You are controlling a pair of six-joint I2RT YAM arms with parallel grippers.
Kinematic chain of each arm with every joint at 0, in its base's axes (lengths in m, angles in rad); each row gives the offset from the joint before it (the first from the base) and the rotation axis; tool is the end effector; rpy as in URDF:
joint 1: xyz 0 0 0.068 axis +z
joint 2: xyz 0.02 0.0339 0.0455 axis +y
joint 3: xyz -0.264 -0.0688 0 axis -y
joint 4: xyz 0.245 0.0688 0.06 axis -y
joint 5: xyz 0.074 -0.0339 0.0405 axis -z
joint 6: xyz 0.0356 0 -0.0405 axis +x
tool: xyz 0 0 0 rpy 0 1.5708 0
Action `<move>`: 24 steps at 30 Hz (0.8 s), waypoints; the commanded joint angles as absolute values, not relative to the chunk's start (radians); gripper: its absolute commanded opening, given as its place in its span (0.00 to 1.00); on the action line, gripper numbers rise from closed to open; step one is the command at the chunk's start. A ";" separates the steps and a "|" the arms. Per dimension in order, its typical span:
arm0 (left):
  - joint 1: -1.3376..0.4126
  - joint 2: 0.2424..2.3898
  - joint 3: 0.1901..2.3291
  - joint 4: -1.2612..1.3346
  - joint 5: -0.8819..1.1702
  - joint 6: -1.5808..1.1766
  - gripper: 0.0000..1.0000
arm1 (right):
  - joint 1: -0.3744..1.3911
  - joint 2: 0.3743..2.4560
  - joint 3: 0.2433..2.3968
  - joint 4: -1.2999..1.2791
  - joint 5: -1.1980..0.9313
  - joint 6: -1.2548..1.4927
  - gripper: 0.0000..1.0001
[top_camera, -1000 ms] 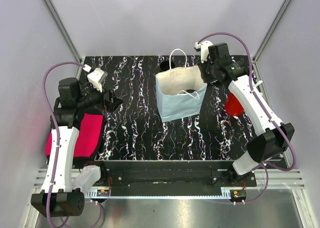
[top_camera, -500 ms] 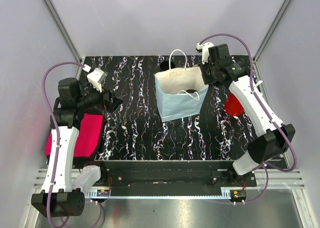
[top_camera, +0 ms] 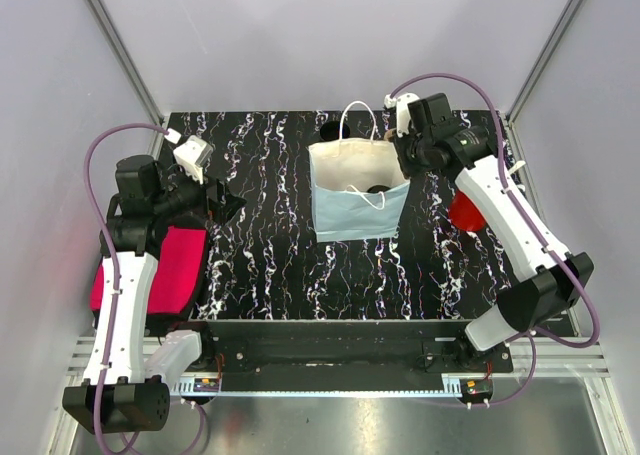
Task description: Pack the takeout coffee
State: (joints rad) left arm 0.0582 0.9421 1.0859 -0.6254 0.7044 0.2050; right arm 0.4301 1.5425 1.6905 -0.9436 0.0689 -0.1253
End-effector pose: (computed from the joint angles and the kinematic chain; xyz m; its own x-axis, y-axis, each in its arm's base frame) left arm 0.1893 -0.0121 0.3747 -0.3451 0.1353 -0.9288 0.6117 0.7830 -0.1133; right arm 0.2943 0.1323 0.3946 -0.5976 -0.4113 -0.6882 -0.4504 0.8824 -0.1363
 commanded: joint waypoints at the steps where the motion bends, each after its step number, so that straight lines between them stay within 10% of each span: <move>1: 0.066 0.928 1.085 -0.563 0.736 0.199 0.99 | 0.451 1.491 1.701 -0.960 0.087 -0.110 0.00; 8: 0.067 0.931 1.085 -0.565 0.739 0.198 0.99 | 0.454 1.476 1.680 -0.960 0.081 -0.118 0.03; 24: 0.075 0.931 1.104 -0.555 0.719 0.153 0.99 | 0.457 1.365 1.764 -0.982 0.057 -0.273 0.89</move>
